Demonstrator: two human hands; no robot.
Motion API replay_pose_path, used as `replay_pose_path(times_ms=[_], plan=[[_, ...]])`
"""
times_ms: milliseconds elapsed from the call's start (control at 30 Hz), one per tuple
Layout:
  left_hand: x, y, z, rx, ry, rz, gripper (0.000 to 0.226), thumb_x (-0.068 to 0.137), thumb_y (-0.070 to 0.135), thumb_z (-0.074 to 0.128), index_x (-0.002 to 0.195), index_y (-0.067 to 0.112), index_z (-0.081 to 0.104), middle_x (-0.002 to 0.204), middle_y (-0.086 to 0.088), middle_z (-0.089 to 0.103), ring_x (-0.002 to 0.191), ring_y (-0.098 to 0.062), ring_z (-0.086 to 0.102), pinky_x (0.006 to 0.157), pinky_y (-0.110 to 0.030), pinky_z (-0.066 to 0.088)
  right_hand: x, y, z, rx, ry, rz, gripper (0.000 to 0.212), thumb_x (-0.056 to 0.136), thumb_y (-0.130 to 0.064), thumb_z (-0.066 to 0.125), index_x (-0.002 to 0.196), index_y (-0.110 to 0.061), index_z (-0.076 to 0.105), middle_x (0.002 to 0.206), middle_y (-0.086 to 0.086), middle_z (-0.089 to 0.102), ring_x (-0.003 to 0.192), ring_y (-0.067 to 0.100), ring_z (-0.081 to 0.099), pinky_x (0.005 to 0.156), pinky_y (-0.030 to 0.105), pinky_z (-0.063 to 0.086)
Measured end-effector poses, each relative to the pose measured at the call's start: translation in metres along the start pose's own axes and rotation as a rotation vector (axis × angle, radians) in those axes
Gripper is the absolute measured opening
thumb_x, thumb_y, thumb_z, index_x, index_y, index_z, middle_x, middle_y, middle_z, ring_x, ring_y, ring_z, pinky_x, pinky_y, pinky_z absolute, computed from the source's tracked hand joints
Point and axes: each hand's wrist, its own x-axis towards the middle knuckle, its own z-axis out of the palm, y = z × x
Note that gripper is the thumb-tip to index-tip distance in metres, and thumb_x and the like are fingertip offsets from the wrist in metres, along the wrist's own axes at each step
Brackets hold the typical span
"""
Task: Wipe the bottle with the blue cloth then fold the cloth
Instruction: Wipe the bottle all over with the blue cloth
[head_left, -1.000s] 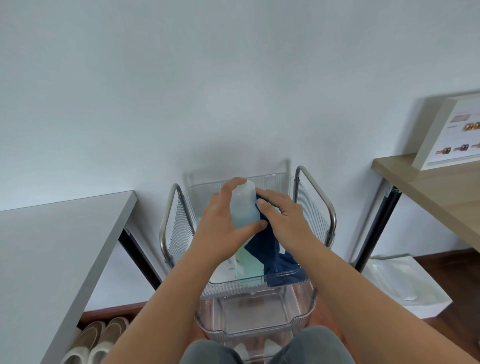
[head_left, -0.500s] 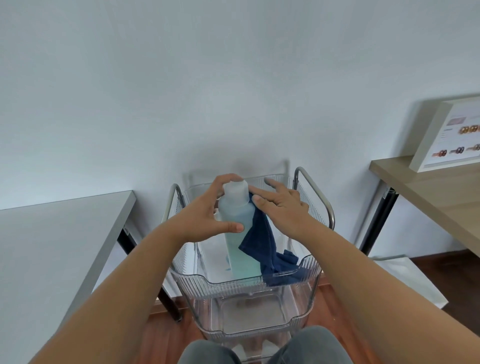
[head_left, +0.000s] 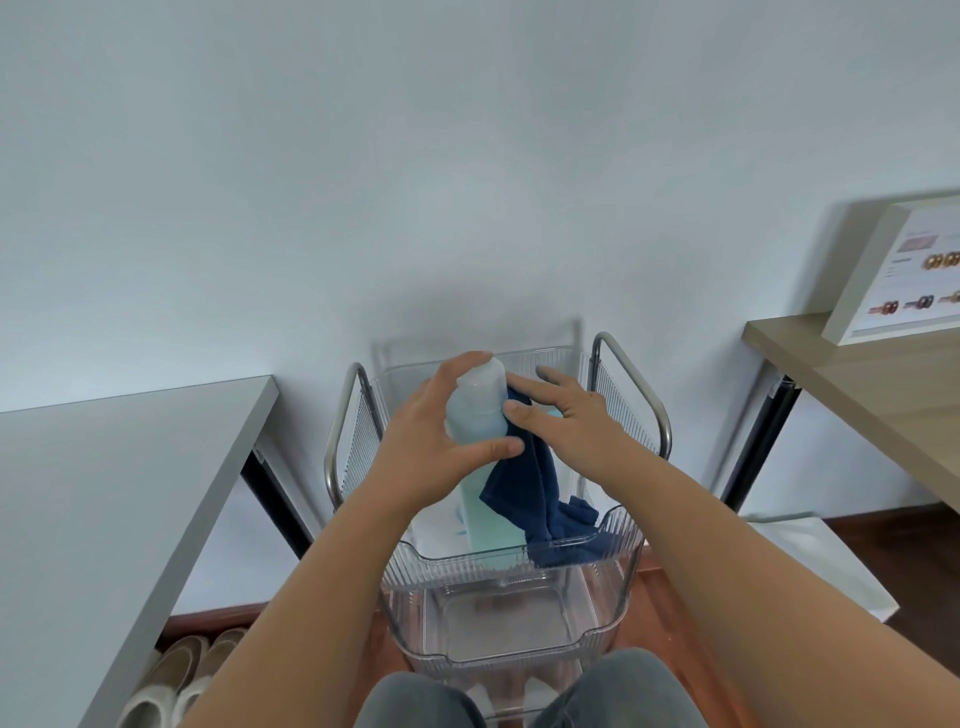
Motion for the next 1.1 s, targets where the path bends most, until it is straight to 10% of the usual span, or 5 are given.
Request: replay_pose_path(times_ms=[233,633,800,1000,1100], plan=[[0.002,-0.005,-0.003,-0.044,-0.027,0.034,0.077,0.066,0.058,0.082,0.129,0.061,0.038,0.113,0.048,0.046,0.106,0.013,0.051,0.077,-0.016,0.042,0.015,0.014,-0.012,-0.095,-0.127,-0.005,0.031,0.072,-0.084,0.044,0.101,-0.087,0.033,0.159,-0.019,0.012,0.147,0.023,-0.001,0.114,0.062,0.001],[0.010,-0.012,-0.017,-0.186,-0.311,0.006,0.079,0.078,0.039,0.081,0.138,0.055,0.033,0.131,0.012,0.051,0.116,-0.002,0.054,0.090,-0.011,0.043,0.029,0.019,-0.025,-0.391,-0.200,-0.092,0.056,0.064,-0.094,0.019,0.119,-0.083,0.021,0.159,-0.023,0.007,0.146,0.022,0.002,0.108,0.053,0.002],[-0.013,0.000,0.011,0.130,-0.014,0.043,0.075,0.081,0.063,0.063,0.140,0.065,0.016,0.129,0.013,0.023,0.103,0.001,0.045,0.083,-0.021,0.040,0.016,0.022,-0.012,-0.247,-0.094,-0.047,0.047,0.065,-0.093,0.021,0.111,-0.088,0.019,0.158,-0.019,0.017,0.144,0.022,0.008,0.110,0.053,0.006],[-0.019,-0.002,0.025,-0.032,0.143,0.044,0.067,0.079,0.059,0.069,0.133,0.064,0.030,0.129,0.009,0.041,0.111,0.025,0.038,0.081,0.000,0.037,0.005,0.017,0.000,-0.114,-0.091,-0.029,0.059,0.063,-0.092,0.021,0.121,-0.082,0.021,0.153,-0.018,0.029,0.141,0.024,0.016,0.113,0.059,0.010],[-0.012,-0.004,0.018,-0.047,0.097,0.032,0.064,0.075,0.066,0.066,0.130,0.063,0.034,0.131,0.014,0.046,0.114,0.021,0.038,0.085,-0.011,0.038,0.006,0.021,0.000,0.022,-0.109,-0.019,0.056,0.076,-0.082,0.030,0.131,-0.073,0.022,0.155,-0.017,0.027,0.145,0.023,0.015,0.116,0.057,0.011]])
